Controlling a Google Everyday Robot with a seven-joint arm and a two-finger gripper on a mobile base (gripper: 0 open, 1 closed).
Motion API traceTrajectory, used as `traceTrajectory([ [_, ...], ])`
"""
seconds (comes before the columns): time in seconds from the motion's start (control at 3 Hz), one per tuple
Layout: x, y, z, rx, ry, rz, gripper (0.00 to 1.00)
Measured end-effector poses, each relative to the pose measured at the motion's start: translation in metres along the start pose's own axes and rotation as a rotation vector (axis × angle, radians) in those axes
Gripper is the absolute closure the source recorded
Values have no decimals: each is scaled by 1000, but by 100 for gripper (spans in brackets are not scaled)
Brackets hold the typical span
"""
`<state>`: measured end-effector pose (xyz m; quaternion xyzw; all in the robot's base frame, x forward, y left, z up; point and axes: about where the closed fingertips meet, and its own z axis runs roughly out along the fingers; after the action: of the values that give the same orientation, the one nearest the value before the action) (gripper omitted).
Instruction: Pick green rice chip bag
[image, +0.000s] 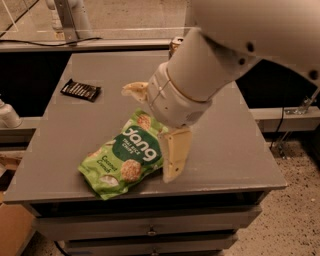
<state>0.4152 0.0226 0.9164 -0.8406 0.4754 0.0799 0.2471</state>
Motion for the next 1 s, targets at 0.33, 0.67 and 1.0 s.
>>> traceTrajectory([
  [0.33, -13, -15, 38, -13, -59, -54, 0],
  [0.67, -22, -16, 71, -43, -64, -99, 0],
  [1.0, -21, -14, 88, -66, -48, -114, 0],
])
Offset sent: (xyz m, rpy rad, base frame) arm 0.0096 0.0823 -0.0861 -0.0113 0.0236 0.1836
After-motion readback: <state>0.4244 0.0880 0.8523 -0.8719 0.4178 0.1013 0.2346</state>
